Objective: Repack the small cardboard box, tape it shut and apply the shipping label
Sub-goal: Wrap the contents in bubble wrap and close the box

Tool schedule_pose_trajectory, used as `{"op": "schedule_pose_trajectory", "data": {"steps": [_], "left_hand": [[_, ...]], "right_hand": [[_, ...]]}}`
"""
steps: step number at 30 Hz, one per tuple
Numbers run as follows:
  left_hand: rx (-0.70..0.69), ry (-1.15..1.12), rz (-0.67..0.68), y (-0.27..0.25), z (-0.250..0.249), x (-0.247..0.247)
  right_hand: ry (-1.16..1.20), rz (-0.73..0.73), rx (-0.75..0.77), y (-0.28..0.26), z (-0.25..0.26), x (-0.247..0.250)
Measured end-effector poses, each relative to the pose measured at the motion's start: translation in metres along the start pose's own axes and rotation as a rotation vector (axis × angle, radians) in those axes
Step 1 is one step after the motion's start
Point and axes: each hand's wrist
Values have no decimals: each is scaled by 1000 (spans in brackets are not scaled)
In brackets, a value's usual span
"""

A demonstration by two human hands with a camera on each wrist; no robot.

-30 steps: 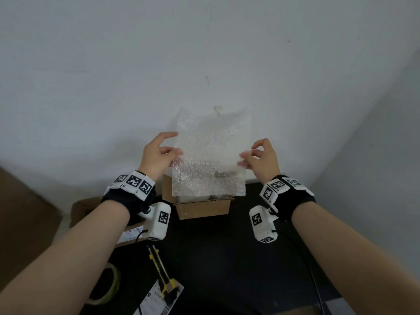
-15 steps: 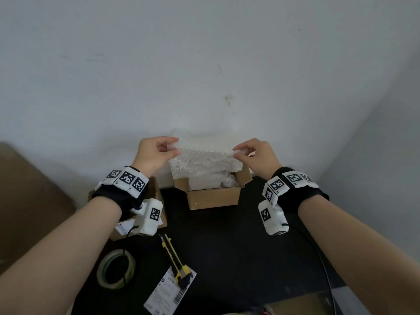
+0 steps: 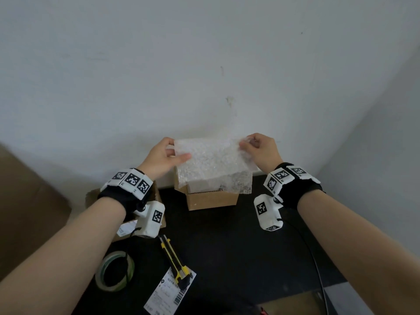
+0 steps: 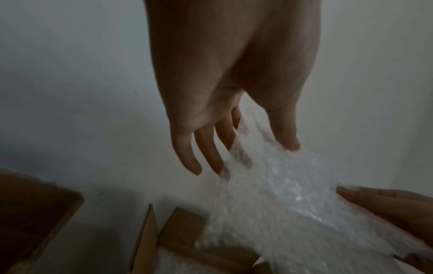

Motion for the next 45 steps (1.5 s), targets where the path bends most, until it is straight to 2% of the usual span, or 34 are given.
{"op": "schedule_pose_trajectory", "data": {"steps": [2,6,10,14,17,23,27,32,35,38,41,45], "left_hand": [[40,-12,-1,4,6,-7],[65,-76,-146,18,22,-17],[131,-73,-257,31,36,-27],[85,-14,-251,37,47,-36],[81,152,-241,39,54,-40],[134,372,-220,35,79,-47],[144,467,-212,30,83,-48],[137,605,-135,31,95,-47],[129,600,-115,30,97,-50],[130,584,-169,31,98,-53],[148,580,-197,33,98,-55],[89,679,-174,36,101,-58]], "right_hand": [[-4,-6,-79,4,-9,0],[39,117,-358,8,-23,0],[59,218,-432,5,-32,-1],[-102,141,-321,13,-53,-8],[-275,61,-271,20,-63,-17],[-494,284,-162,26,-83,-34],[-556,330,-168,26,-94,-40],[-630,410,-126,18,-99,-39],[-621,413,-113,10,-103,-38],[-577,406,-86,4,-106,-38],[-631,434,-68,3,-107,-38],[-614,349,-43,6,-109,-40]]}}
Point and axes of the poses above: each hand's wrist, its own y-axis towards the middle knuckle, its own x-axis out of the back of the hand, z = x × y, and after that the axes turned 8 degrees about x, right-handed
